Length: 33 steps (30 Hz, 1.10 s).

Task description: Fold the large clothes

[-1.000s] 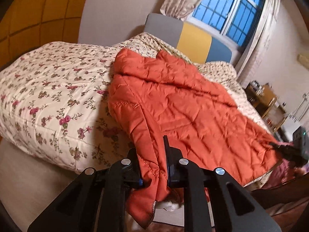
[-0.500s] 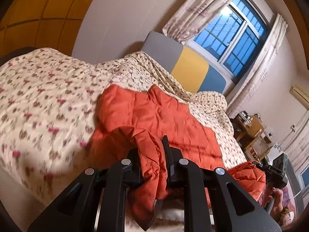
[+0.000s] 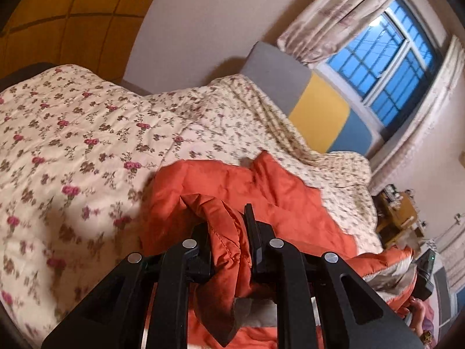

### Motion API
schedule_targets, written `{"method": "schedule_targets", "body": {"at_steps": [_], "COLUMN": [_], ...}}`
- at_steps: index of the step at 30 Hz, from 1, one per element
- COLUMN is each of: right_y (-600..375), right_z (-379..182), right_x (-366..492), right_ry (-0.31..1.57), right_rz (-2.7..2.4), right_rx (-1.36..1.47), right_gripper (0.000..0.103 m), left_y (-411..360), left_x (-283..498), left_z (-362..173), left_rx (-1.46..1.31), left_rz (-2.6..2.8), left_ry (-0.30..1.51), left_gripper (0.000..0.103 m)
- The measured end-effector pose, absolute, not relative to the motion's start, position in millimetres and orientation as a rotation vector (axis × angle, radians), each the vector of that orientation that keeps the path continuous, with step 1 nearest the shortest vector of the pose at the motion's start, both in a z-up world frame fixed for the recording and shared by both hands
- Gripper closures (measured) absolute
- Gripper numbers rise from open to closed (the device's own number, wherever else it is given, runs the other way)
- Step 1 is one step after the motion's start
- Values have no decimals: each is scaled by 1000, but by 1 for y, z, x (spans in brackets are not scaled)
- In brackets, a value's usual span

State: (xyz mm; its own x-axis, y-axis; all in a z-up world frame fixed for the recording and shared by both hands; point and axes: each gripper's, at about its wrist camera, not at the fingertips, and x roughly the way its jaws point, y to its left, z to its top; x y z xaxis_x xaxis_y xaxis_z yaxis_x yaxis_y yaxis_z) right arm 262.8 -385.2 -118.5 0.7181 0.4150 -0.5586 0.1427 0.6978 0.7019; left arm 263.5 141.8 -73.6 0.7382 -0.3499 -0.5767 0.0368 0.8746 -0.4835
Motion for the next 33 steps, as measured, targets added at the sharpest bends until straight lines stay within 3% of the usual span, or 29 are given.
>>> {"method": "schedule_targets", "body": {"at_steps": [8, 10, 11, 12, 13, 14, 16, 19, 25, 29, 33], "right_y": [-385, -386, -388, -390, -391, -393, -395, -399, -415, -418, -411], "right_z": [-150, -154, -156, -158, -157, -156, -153, -145, -134, -145, -168], "right_x": [306, 313, 315, 316, 316, 316, 316, 313, 294, 285, 291], "right_ry": [828, 825, 811, 788, 771, 738, 694, 630, 552, 629, 796], "right_rz": [114, 127, 139, 155, 162, 171, 184, 171, 104, 87, 102], "right_rx": [832, 865, 893, 926, 942, 962, 972, 947, 873, 814, 728], "right_gripper": [83, 71, 65, 52, 40, 36, 22, 12, 4, 3, 2], "left_y": [132, 131, 132, 135, 139, 144, 154, 167, 182, 188, 178], "left_x": [320, 327, 330, 333, 334, 333, 327, 321, 306, 281, 284], "left_z": [-105, -111, -114, -117, -119, -119, -111, -99, -102, -114, -140], "left_rx": [-425, -426, -449, -488, -525, -575, -637, -675, -632, -611, -494], "left_rz": [-169, -165, -171, -185, -198, -207, -171, -147, -126, -174, -163], "left_ry": [789, 799, 811, 819, 817, 797, 709, 617, 618, 569, 698], "left_gripper": [87, 84, 75, 66, 44, 24, 9, 8, 8, 4, 4]}}
